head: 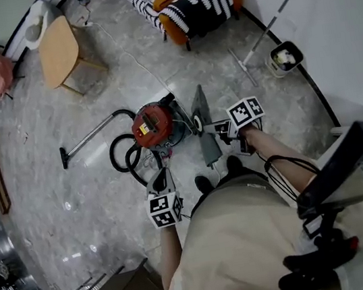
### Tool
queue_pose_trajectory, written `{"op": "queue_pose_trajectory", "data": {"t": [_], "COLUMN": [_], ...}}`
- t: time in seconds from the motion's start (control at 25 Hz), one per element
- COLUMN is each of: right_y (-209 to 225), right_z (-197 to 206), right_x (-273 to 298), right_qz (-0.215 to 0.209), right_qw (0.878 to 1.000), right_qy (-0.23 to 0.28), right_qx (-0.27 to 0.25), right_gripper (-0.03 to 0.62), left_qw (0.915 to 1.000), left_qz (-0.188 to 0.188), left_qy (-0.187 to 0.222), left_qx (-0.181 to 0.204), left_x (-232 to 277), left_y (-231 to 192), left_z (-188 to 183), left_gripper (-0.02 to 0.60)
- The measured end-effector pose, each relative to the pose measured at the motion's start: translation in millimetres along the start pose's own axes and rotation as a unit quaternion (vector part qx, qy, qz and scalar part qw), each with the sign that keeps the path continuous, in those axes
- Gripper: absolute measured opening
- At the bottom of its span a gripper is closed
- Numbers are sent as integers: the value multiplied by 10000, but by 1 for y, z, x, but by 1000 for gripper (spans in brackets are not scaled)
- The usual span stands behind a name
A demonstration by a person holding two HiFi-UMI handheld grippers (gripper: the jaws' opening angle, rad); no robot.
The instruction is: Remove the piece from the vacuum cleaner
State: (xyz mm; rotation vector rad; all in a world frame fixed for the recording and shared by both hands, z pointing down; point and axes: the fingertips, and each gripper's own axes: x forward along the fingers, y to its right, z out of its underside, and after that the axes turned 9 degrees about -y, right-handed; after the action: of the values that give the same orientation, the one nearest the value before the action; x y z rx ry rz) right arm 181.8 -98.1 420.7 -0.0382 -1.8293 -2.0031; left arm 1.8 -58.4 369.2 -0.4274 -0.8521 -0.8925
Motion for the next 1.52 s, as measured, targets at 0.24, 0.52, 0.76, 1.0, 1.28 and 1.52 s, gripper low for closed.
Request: {"op": "queue_pose_trajectory", "data": {"t": [0.24, 0.52, 0.76, 1.0, 1.28, 1.52], "right_y": [-19, -41, -64, -86, -92, -92], "right_z": [19, 47, 79, 109, 139, 165], "right_x": [19, 66, 104, 125, 124, 95], "right_qz": [68, 307, 481, 632, 749, 946], "right_qw": [9999, 9992, 9982, 9967, 9947, 9904], "right_qy": [-46, -41, 3, 196, 639, 1004], "right_qx": [-101, -267, -367, -467, -285, -62], "right_gripper": [32, 32, 32, 32, 31, 31], "left_qw": [9997, 9989, 9977, 9965, 9931, 9866], "left_qz": [49, -2, 154, 425, 926, 1499], "left_qy": [244, 393, 511, 631, 721, 577], "left_qx": [-7, -270, -410, -350, -51, 289], "left_x": [-17, -47, -70, -81, -72, -60], "left_y": [-11, -60, -92, -116, -114, -76], "left_z": [8, 59, 100, 120, 132, 132], "left_gripper": [5, 5, 5, 5, 5, 5]}}
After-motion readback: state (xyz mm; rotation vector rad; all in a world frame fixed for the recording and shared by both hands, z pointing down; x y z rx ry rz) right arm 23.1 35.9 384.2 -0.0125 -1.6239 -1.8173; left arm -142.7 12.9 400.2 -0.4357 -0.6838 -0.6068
